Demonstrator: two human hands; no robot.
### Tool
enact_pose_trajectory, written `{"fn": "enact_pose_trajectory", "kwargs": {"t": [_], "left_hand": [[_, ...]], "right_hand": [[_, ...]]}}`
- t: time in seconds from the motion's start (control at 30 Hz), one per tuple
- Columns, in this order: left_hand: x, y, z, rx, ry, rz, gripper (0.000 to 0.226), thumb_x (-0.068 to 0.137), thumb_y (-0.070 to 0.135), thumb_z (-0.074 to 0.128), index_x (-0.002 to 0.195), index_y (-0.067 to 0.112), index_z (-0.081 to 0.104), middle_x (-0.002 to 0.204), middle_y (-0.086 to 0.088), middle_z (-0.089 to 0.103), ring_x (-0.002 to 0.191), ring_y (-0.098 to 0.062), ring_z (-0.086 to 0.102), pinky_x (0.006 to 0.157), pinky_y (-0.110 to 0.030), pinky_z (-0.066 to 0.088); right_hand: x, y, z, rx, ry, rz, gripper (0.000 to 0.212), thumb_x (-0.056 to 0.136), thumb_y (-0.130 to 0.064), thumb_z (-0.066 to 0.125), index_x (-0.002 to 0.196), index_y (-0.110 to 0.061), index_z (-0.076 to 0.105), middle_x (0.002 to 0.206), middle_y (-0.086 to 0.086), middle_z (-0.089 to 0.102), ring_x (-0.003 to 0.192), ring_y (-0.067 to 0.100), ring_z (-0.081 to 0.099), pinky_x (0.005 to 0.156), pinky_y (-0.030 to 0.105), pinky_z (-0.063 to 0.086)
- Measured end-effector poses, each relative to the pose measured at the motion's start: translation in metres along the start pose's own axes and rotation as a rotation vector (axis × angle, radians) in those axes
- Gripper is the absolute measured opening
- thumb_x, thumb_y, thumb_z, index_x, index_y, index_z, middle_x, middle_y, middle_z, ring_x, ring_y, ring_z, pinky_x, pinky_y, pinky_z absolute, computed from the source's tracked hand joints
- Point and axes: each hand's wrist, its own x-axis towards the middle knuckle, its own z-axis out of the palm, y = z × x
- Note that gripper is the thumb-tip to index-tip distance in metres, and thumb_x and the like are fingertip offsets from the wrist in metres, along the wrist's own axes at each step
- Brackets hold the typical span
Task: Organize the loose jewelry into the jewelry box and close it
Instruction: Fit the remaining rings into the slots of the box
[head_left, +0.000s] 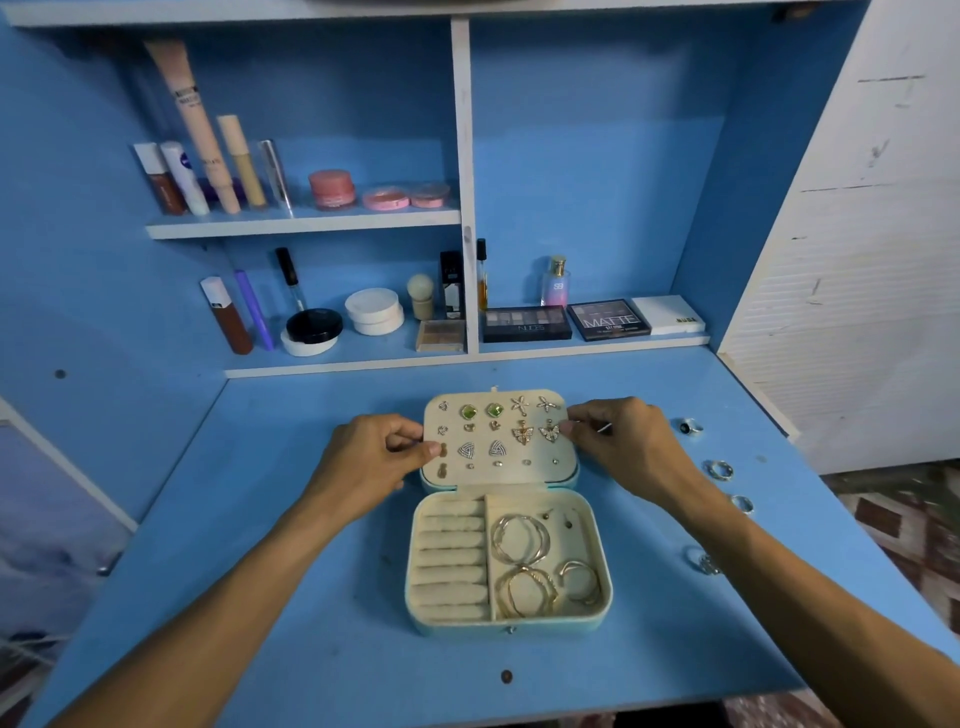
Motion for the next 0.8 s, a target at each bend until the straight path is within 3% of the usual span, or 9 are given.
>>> {"fn": "enact_pose_trajectory", "kwargs": {"t": [0.07,0.17,0.23,0.4,0.5,0.63,0.73,0.8], "left_hand": [[0.0,0.001,0.001,-0.013,0.015,-0.013,0.016,0.085,0.029,0.081,0.098,0.023,0.076,0.085,0.012,0.077,0.078,-0.001,0.071,0.058,-0.021,0.057],[0.0,0.001,0.004,-0.021,0.045,-0.036,0.023,0.083,0.029,0.083,0.102,0.018,0.077,0.085,0.008,0.077,0.073,-0.008,0.073,0.063,-0.029,0.062],[0.001,0.0,0.006,-0.033,0.068,-0.055,0.028,0.081,0.028,0.085,0.104,0.015,0.076,0.085,0.006,0.077,0.071,-0.01,0.073,0.064,-0.031,0.063],[-0.001,-0.001,0.009,-0.069,0.11,-0.055,0.03,0.078,0.023,0.087,0.104,0.013,0.076,0.081,0.008,0.076,0.067,-0.008,0.073,0.061,-0.025,0.061],[0.001,-0.001,0.011,-0.065,0.139,-0.059,0.025,0.077,0.023,0.088,0.098,0.016,0.077,0.074,0.01,0.076,0.065,-0.015,0.074,0.067,-0.034,0.064],[0.004,0.0,0.011,-0.044,0.158,-0.085,0.024,0.077,0.025,0.088,0.097,0.016,0.076,0.076,0.008,0.076,0.064,-0.018,0.074,0.072,-0.044,0.063],[-0.003,0.004,0.012,0.162,0.215,-0.009,0.03,0.082,0.037,0.083,0.106,0.022,0.073,0.09,0.012,0.072,0.078,-0.015,0.071,0.077,-0.043,0.06],[-0.011,0.014,0.013,0.308,0.276,0.145,0.029,0.085,0.04,0.077,0.111,0.029,0.071,0.097,0.014,0.063,0.086,-0.011,0.064,0.079,-0.036,0.055]], "right_hand": [[-0.001,-0.001,0.001,-0.022,0.01,0.013,0.02,0.096,-0.03,0.067,0.109,-0.021,0.078,0.1,-0.005,0.077,0.08,0.014,0.068,0.062,0.009,0.046],[-0.002,-0.003,0.002,-0.021,0.001,0.022,0.017,0.096,-0.03,0.066,0.103,-0.021,0.079,0.093,-0.004,0.077,0.081,0.021,0.07,0.067,0.025,0.054],[-0.002,-0.005,0.003,-0.013,0.01,0.041,0.016,0.095,-0.029,0.068,0.1,-0.02,0.08,0.088,-0.001,0.077,0.08,0.022,0.07,0.068,0.029,0.053],[0.0,-0.006,0.006,0.005,0.026,0.072,0.013,0.094,-0.025,0.069,0.097,-0.018,0.08,0.084,0.002,0.077,0.076,0.024,0.07,0.059,0.021,0.049],[0.004,-0.006,0.01,0.006,0.054,0.079,0.012,0.093,-0.021,0.07,0.098,-0.016,0.08,0.078,0.0,0.075,0.064,0.015,0.066,0.052,0.012,0.045],[0.01,-0.008,0.012,0.002,0.057,0.078,0.013,0.093,-0.021,0.071,0.102,-0.017,0.079,0.089,-0.003,0.077,0.074,0.011,0.068,0.058,0.003,0.044],[0.004,-0.01,0.005,0.009,0.038,0.052,0.012,0.092,-0.023,0.071,0.101,-0.02,0.079,0.089,-0.009,0.075,0.079,0.008,0.069,0.06,0.003,0.043],[-0.006,-0.013,-0.003,0.011,0.0,0.008,0.009,0.091,-0.021,0.071,0.094,-0.024,0.079,0.086,-0.017,0.074,0.078,0.001,0.069,0.061,0.004,0.044]]}}
